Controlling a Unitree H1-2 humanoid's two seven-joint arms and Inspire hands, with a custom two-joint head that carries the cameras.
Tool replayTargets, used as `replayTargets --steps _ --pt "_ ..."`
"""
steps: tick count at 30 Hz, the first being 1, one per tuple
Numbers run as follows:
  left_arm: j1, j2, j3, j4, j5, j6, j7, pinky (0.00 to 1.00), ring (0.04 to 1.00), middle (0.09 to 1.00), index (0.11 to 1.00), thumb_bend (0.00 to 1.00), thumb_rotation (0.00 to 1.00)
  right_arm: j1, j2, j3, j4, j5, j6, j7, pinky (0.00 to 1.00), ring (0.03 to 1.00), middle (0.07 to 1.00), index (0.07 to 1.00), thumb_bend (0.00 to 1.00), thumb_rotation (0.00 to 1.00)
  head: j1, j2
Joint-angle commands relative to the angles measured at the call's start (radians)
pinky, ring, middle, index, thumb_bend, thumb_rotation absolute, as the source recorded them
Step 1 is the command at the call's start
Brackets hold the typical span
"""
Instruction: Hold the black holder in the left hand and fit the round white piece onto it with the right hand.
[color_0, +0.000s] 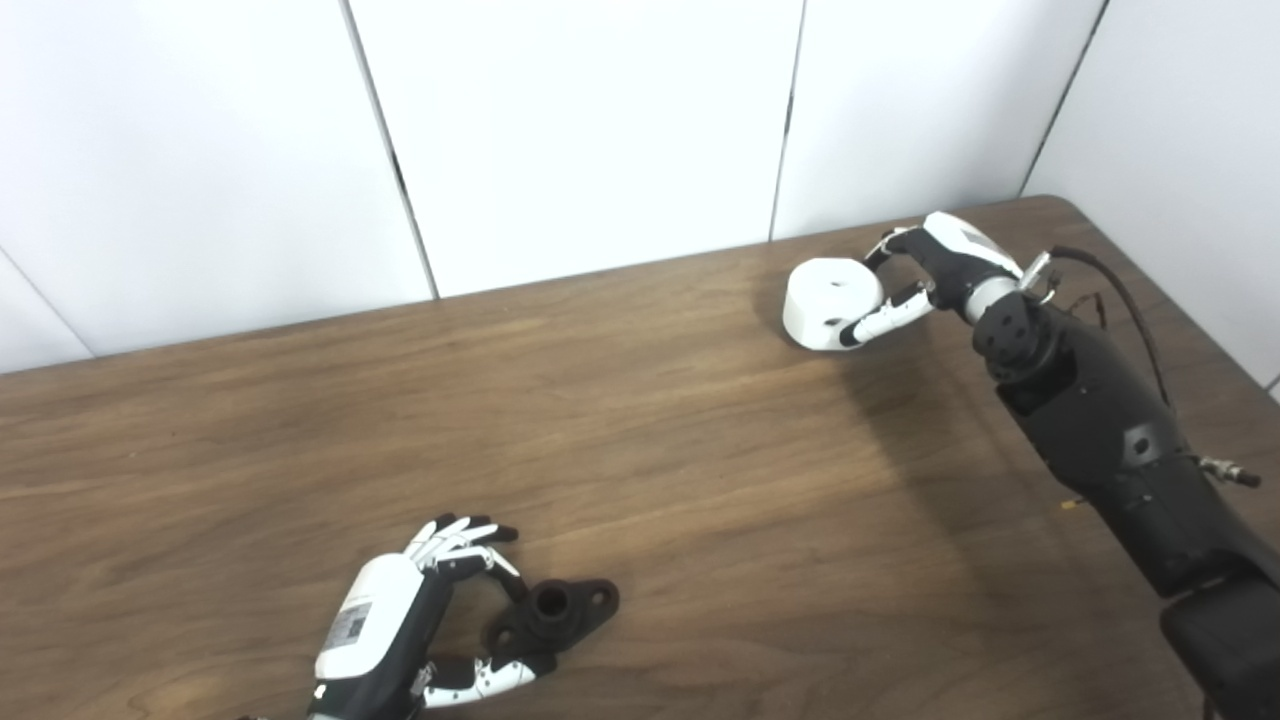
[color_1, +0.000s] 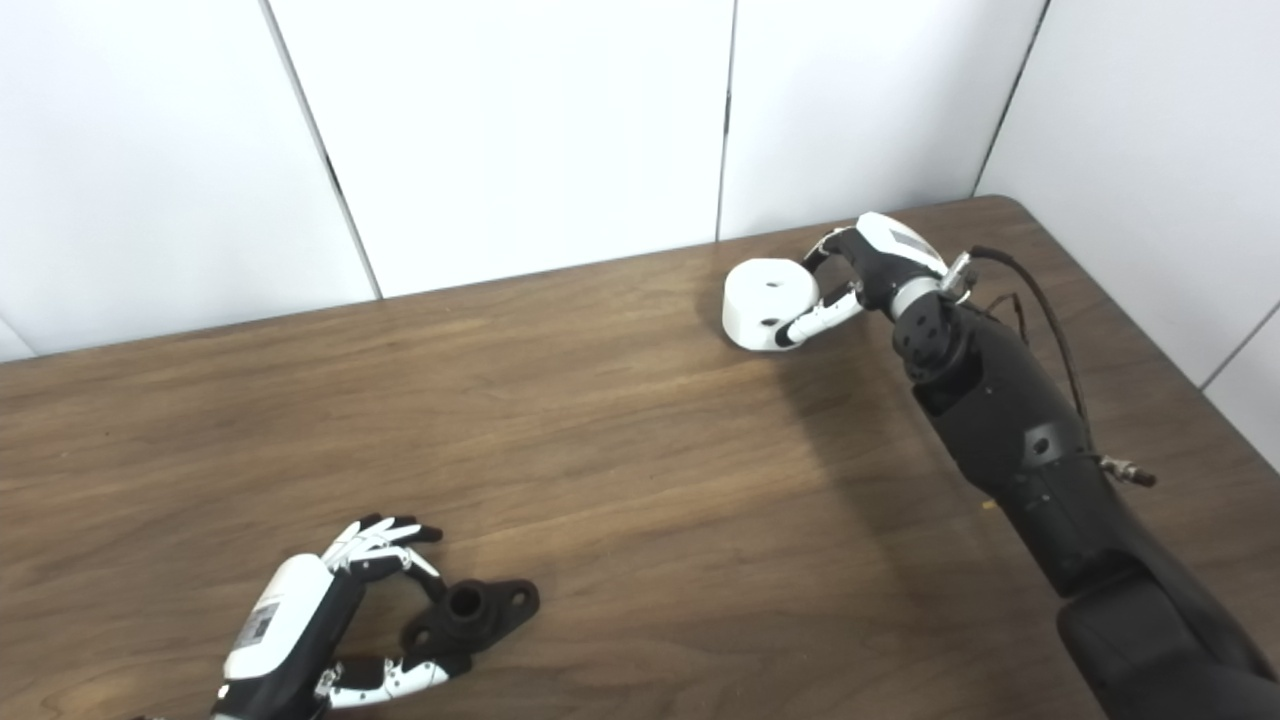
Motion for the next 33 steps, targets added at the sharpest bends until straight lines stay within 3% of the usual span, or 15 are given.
replayTargets --steps 1,2,5,31,32,33 --pt "0.048 0.007 -0.034 0.023 0.003 0.044 -0.091 0.91 0.888 0.817 0.488 0.51 0.04 -0.047 -0.022 -0.022 -0.026 0.002 -0.048 -0.038 0.90 0.974 0.897 0.550 0.67 0.19 0.001 0.001" --pt "0.047 0.007 -0.035 0.024 0.004 0.042 -0.090 0.91 0.888 0.816 0.488 0.51 0.04 -0.047 -0.020 -0.024 -0.024 0.003 -0.051 -0.043 0.91 0.972 0.887 0.515 0.58 0.17 0.002 0.000" --pt "0.045 0.007 -0.036 0.028 0.007 0.039 -0.088 0.91 0.886 0.813 0.488 0.51 0.04 -0.046 -0.019 -0.018 -0.025 0.001 -0.053 -0.041 0.91 0.968 0.878 0.494 0.53 0.15 0.004 -0.001" --pt "0.039 -0.007 -0.040 0.041 0.020 0.031 -0.081 0.91 0.883 0.813 0.488 0.51 0.04 -0.047 -0.029 -0.009 -0.036 0.008 -0.052 -0.004 0.90 0.966 0.888 0.496 0.52 0.16 0.011 -0.006" --pt "0.038 -0.007 -0.040 0.041 0.019 0.032 -0.082 0.91 0.883 0.813 0.488 0.51 0.04 -0.047 -0.030 -0.008 -0.035 0.008 -0.052 -0.002 0.90 0.966 0.889 0.572 0.69 0.21 0.012 -0.007" --pt "0.037 -0.007 -0.040 0.041 0.019 0.033 -0.083 0.91 0.884 0.814 0.488 0.51 0.04 -0.049 -0.031 -0.007 -0.034 0.006 -0.051 -0.001 0.91 0.967 0.890 0.624 0.79 0.25 0.012 -0.007"
